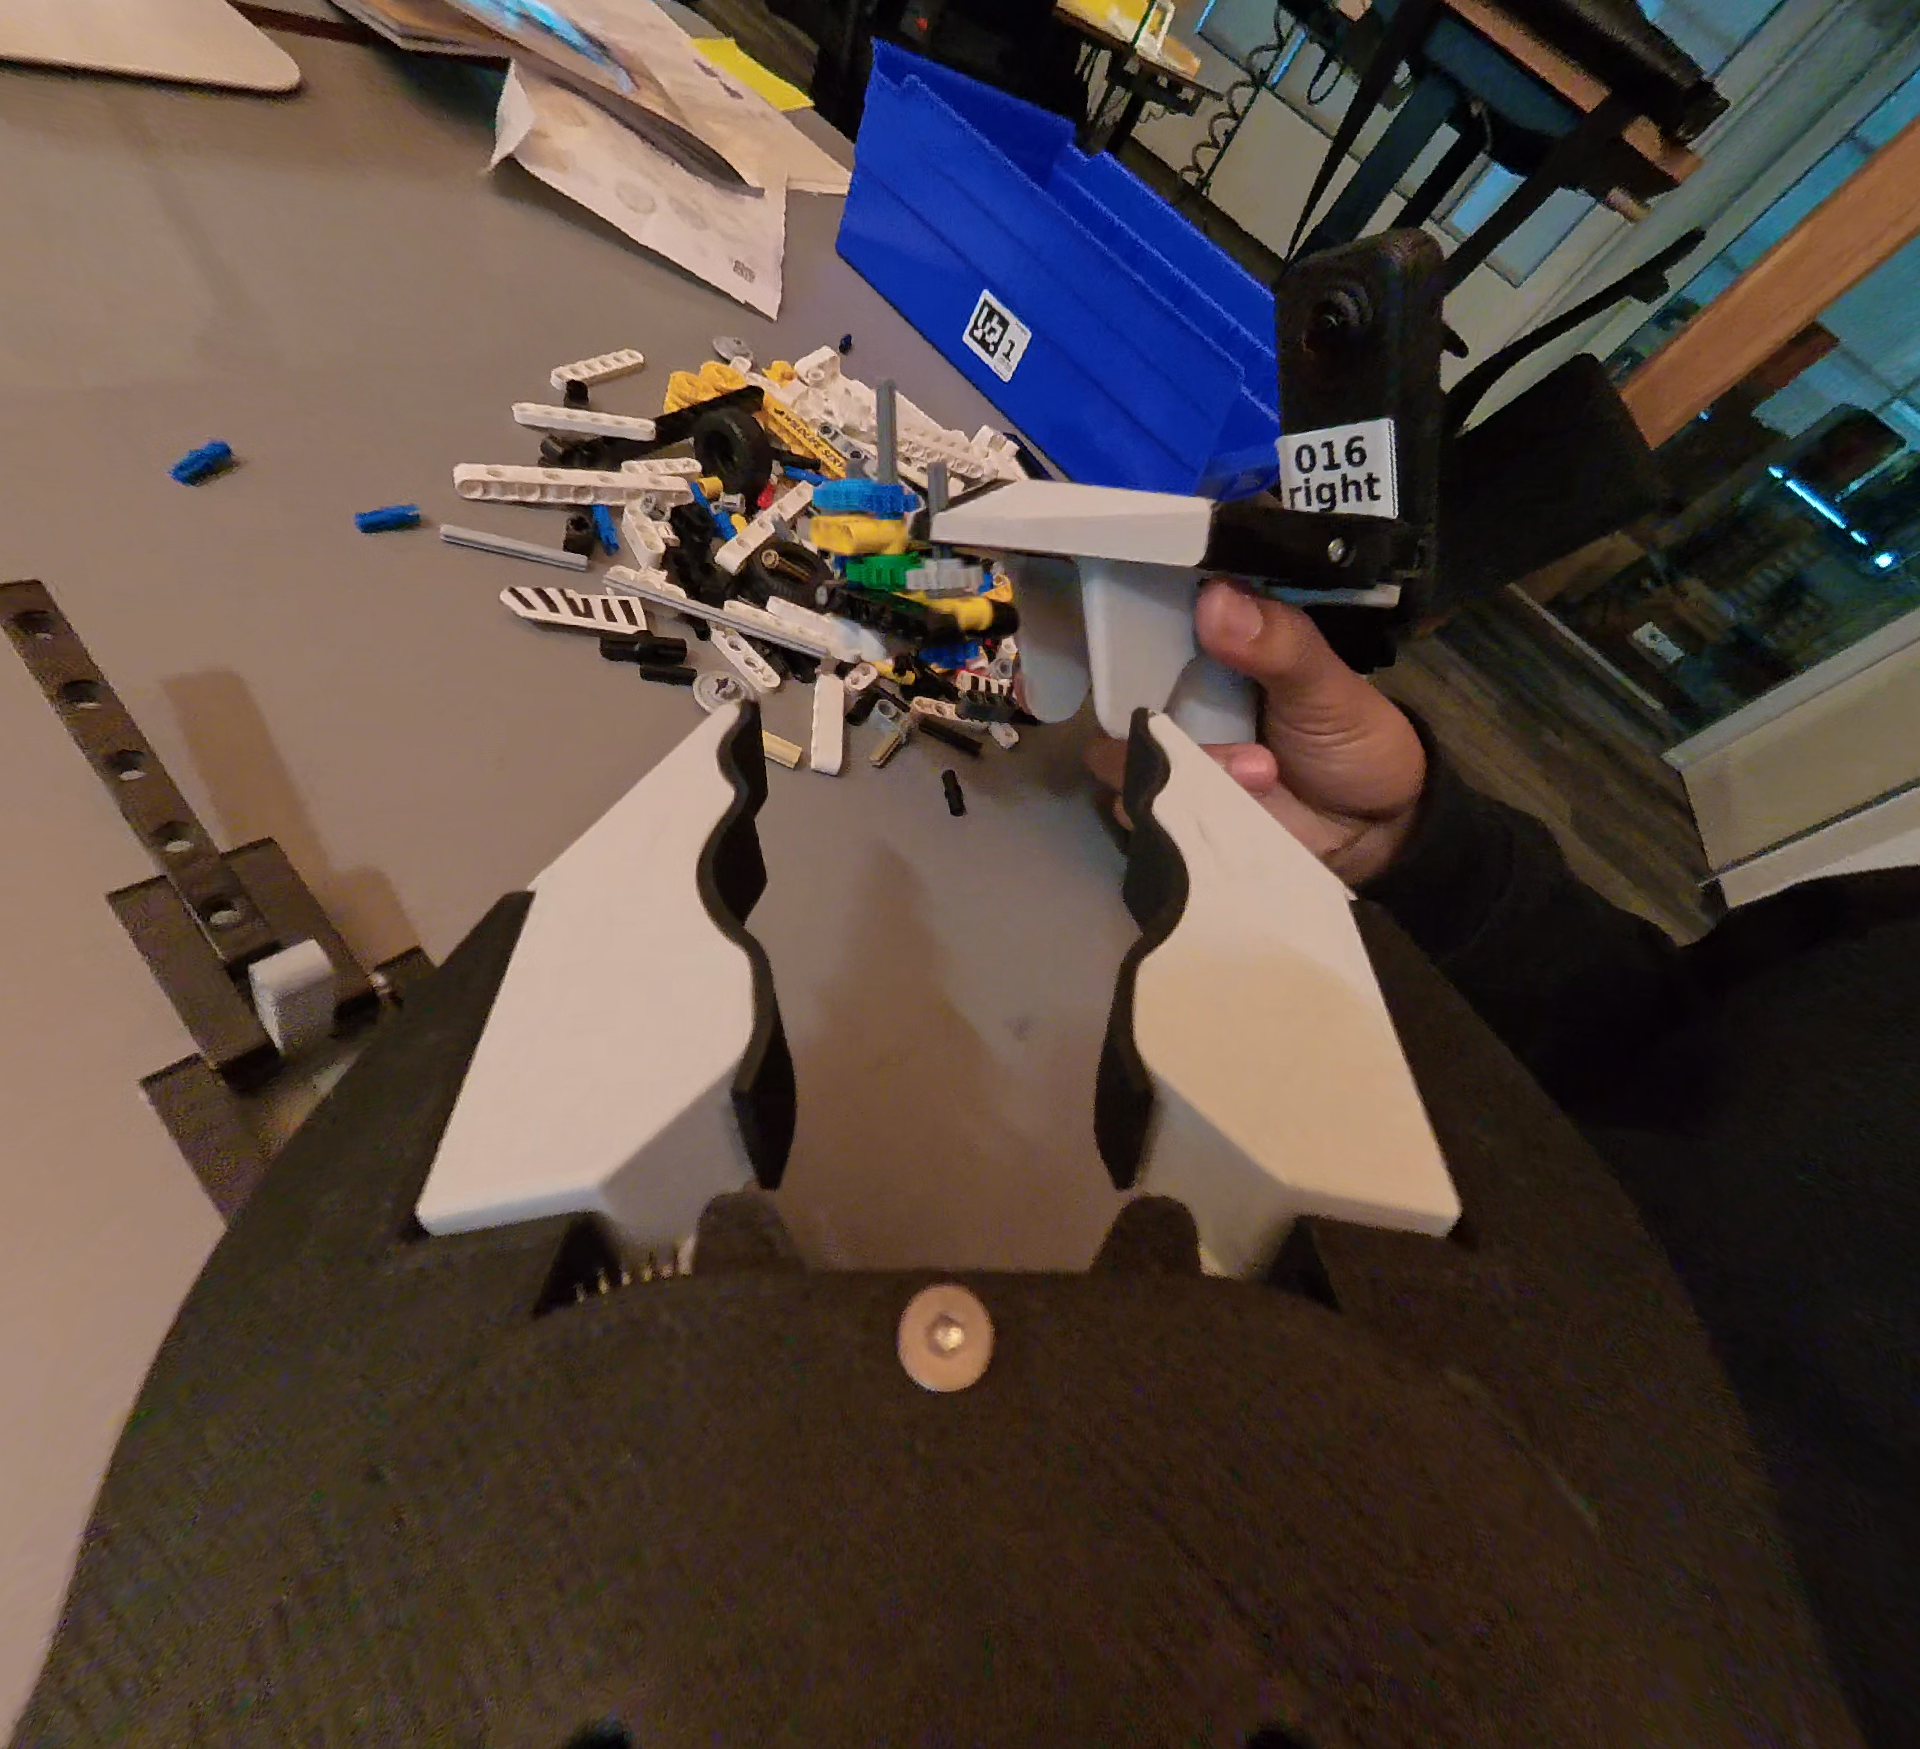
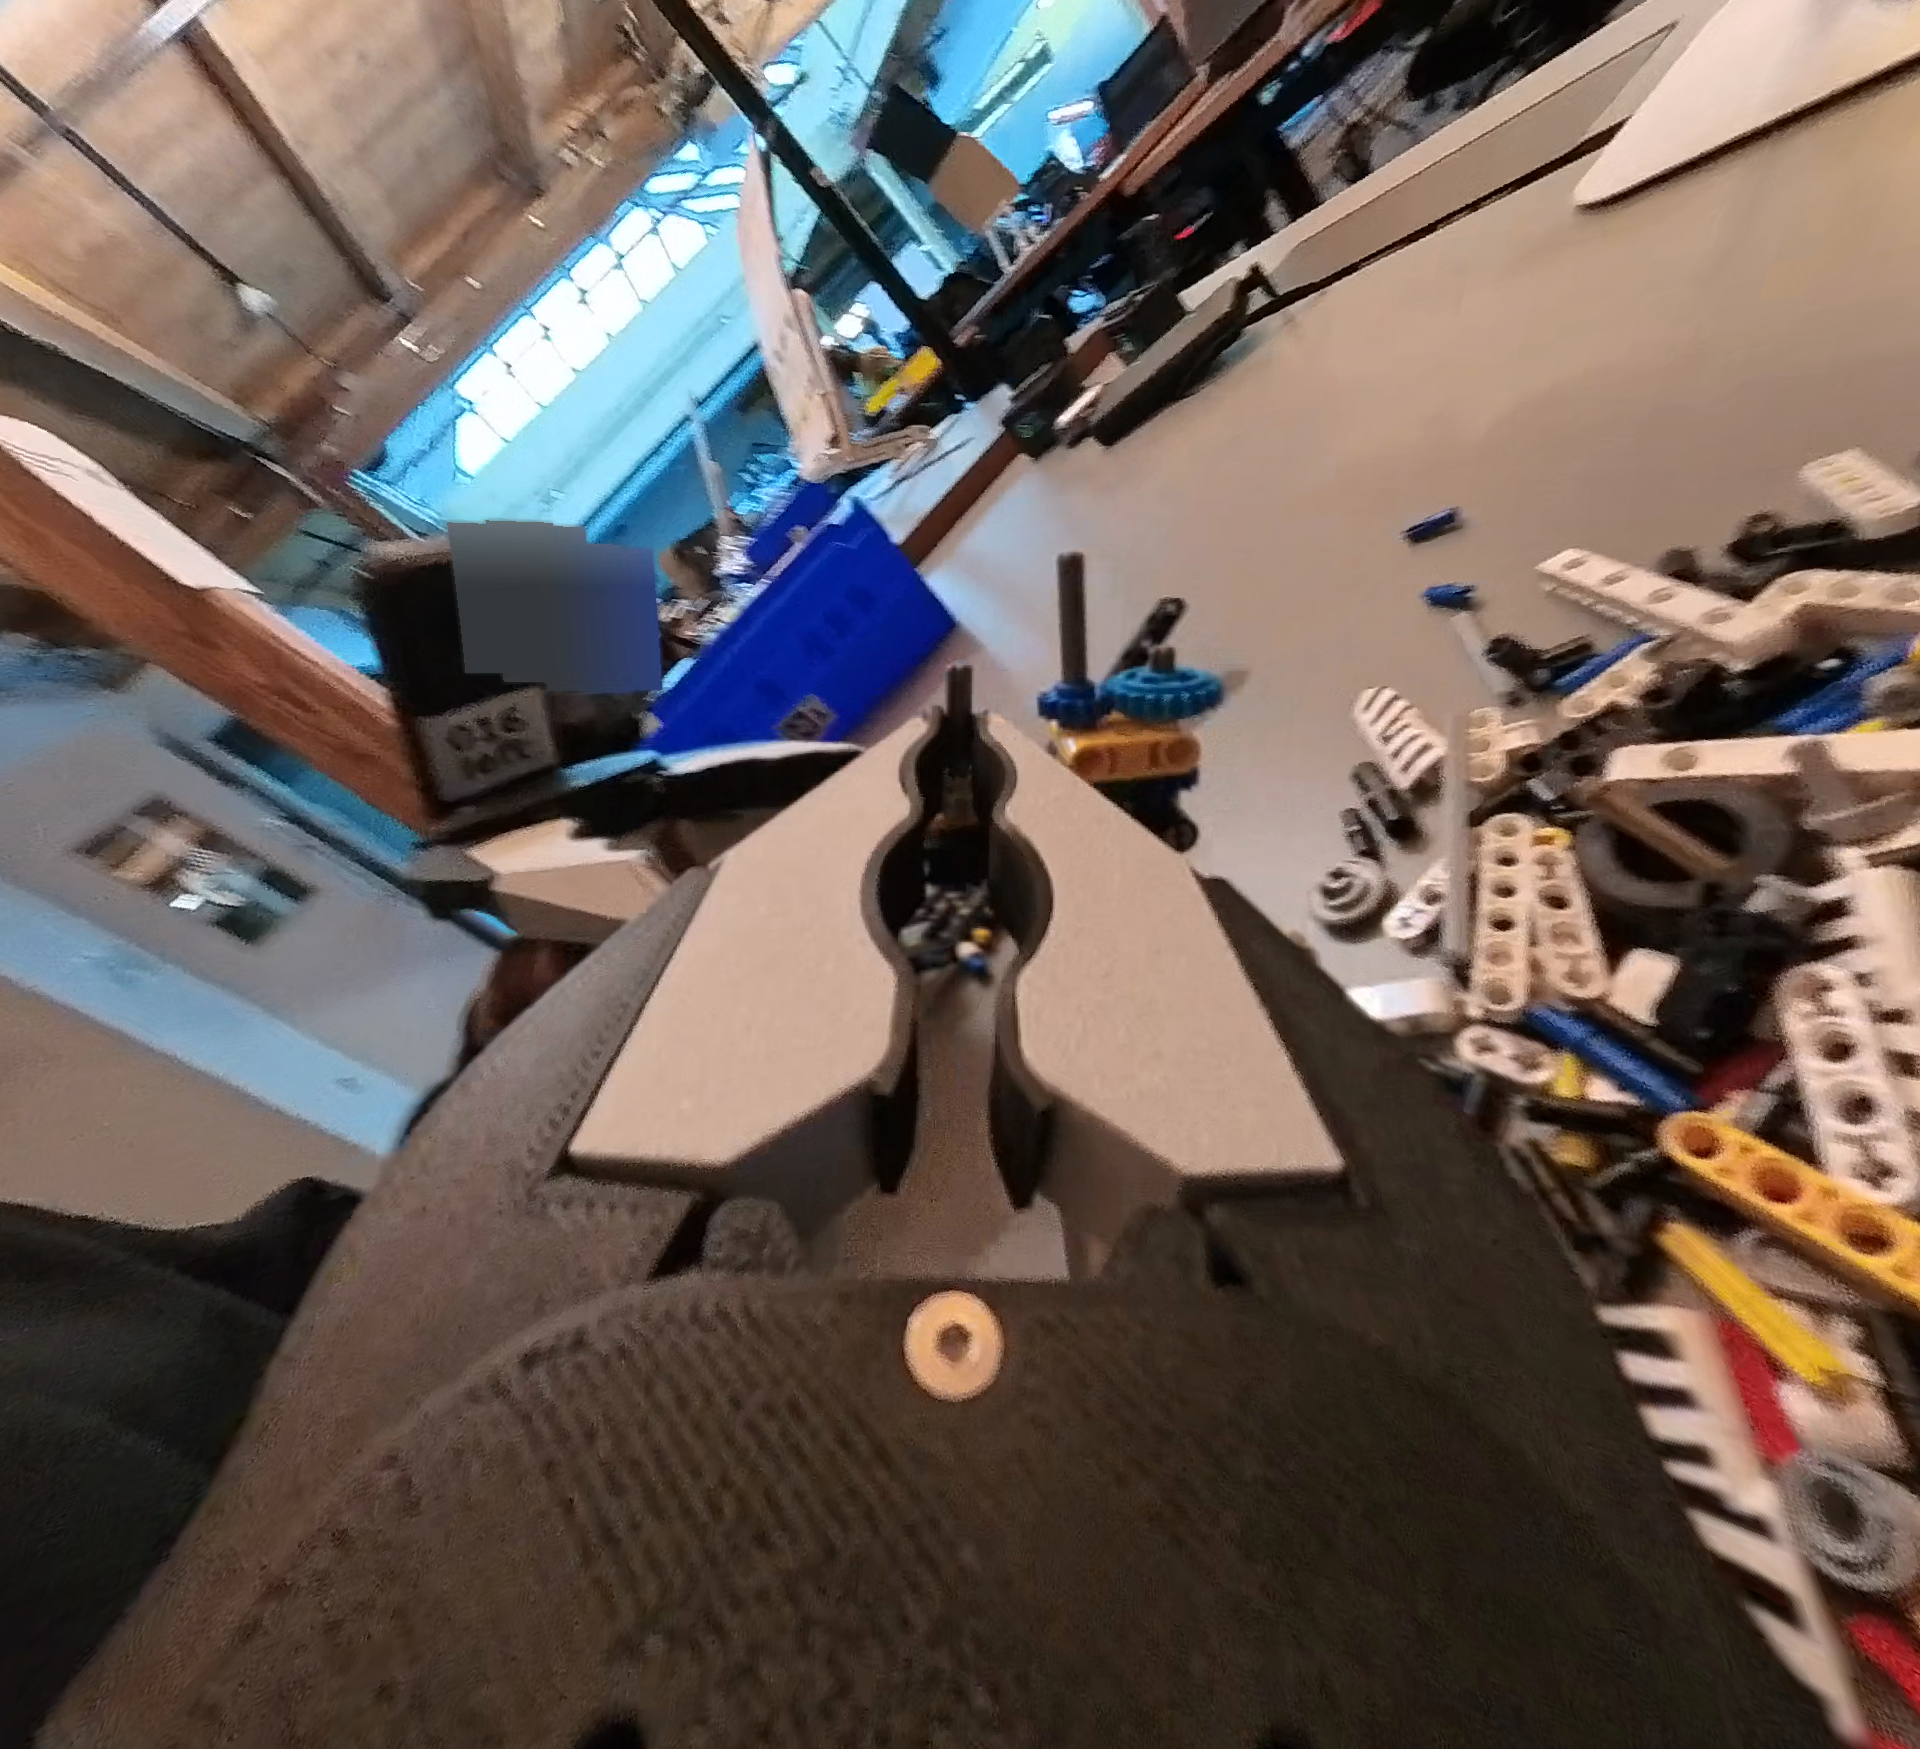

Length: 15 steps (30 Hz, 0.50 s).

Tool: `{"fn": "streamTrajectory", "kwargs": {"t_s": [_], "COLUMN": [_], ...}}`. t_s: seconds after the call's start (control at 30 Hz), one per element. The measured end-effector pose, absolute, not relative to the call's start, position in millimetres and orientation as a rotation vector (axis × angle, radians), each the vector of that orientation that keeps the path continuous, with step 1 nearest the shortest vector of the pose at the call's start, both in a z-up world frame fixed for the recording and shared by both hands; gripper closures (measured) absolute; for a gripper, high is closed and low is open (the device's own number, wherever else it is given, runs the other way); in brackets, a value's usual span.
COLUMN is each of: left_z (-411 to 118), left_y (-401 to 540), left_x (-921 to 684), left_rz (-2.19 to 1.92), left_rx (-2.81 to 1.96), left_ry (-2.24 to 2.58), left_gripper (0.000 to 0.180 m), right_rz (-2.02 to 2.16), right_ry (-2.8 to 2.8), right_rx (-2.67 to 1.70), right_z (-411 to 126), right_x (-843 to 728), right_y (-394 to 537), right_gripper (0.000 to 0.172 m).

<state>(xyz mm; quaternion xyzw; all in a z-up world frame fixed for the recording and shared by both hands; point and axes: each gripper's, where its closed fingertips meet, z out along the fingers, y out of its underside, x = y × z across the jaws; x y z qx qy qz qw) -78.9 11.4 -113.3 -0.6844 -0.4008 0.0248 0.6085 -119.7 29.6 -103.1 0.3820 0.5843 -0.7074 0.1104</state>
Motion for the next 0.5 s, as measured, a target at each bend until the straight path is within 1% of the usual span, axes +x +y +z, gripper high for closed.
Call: {"fn": "streamTrajectory", "kwargs": {"t_s": [0.1,0.2,0.27,0.33,0.43,0.5], "left_z": [-110.5,-102.6,-98.1,-93.6,-98.3,-106.1], "left_y": [12.2,10.3,10.1,8.3,10.9,10.1], "left_x": [-82.1,-84.8,-85.8,-86.8,-86.4,-88.7], "left_rz": [0.093,0.231,0.361,0.528,0.691,0.736], "left_rx": [-1.553,-1.543,-1.548,-1.552,-1.636,-1.683], "left_ry": [-0.932,-0.896,-0.863,-0.826,-0.78,-0.797], "left_gripper": [0.113,0.121,0.127,0.141,0.141,0.138], "right_rz": [-2.047,-2.032,-2.006,-1.968,-1.92,-1.921], "right_ry": [1.566,1.473,1.409,1.337,1.284,1.266], "right_rx": [1.104,1.114,1.126,1.147,1.165,1.173], "right_z": [-96.7,-95.8,-96.6,-98.1,-101.0,-100.5], "right_x": [-115.9,-115.3,-112.8,-110.1,-104.8,-102.8], "right_y": [28.8,27.5,22.2,15.6,5.8,2.2], "right_gripper": [0.171,0.172,0.172,0.172,0.171,0.172]}}
